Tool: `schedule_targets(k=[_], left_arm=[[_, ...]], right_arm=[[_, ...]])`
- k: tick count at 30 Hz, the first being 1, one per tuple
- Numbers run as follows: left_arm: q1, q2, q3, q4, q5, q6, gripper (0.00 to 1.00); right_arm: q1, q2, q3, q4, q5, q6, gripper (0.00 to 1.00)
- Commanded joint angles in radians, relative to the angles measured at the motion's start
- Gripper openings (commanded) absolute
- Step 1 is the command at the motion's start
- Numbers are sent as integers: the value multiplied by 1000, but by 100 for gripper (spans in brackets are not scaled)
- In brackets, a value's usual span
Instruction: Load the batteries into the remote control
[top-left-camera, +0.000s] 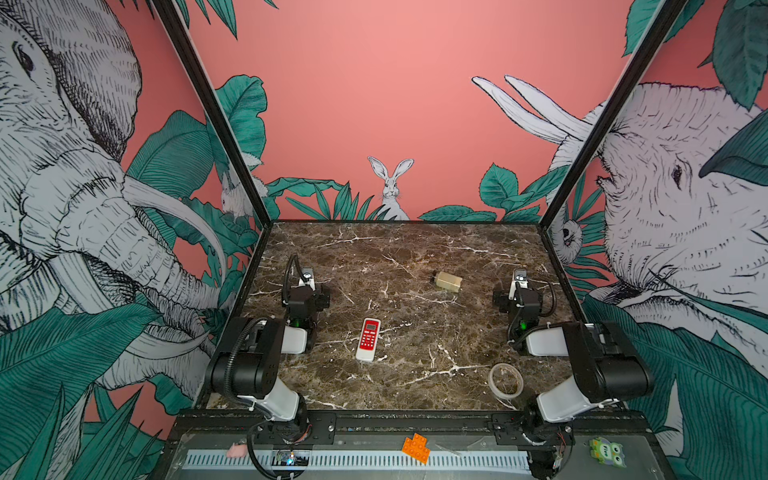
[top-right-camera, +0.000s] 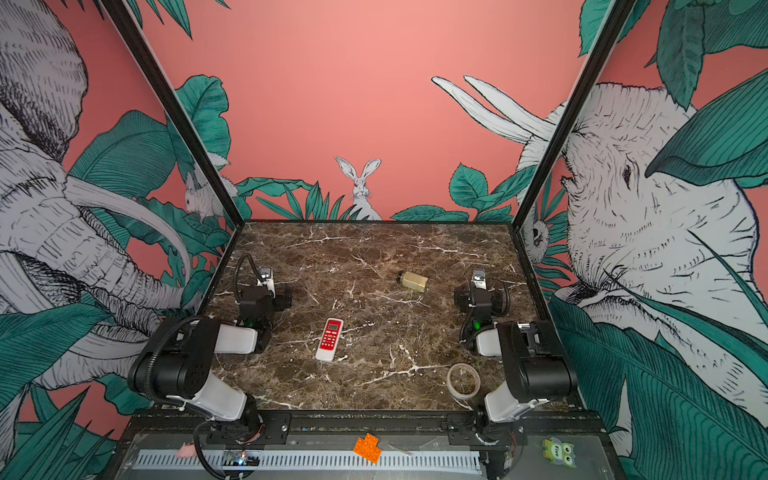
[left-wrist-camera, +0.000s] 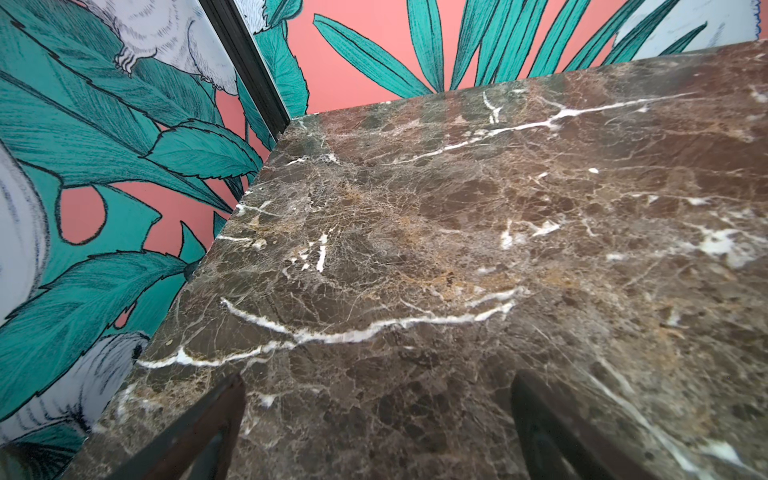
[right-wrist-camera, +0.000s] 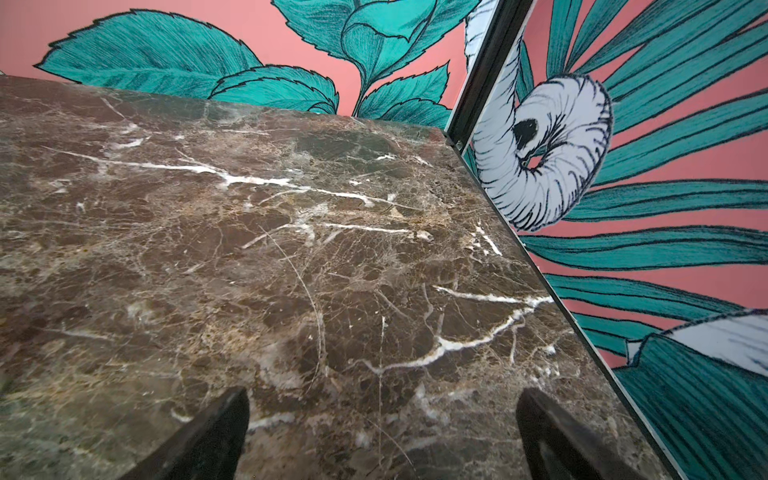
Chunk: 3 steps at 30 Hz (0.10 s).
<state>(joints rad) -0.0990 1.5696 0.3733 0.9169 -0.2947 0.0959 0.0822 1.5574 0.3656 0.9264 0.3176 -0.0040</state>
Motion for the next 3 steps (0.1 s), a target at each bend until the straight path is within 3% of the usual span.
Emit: schedule_targets(k=[1, 3], left_arm=[[5, -16, 17, -6, 7, -11, 100], [4, -16, 17, -5, 8, -10, 100]], right_arm=[[0, -3, 9, 26, 0, 12, 99], [0, -3, 9, 26, 0, 13, 99]])
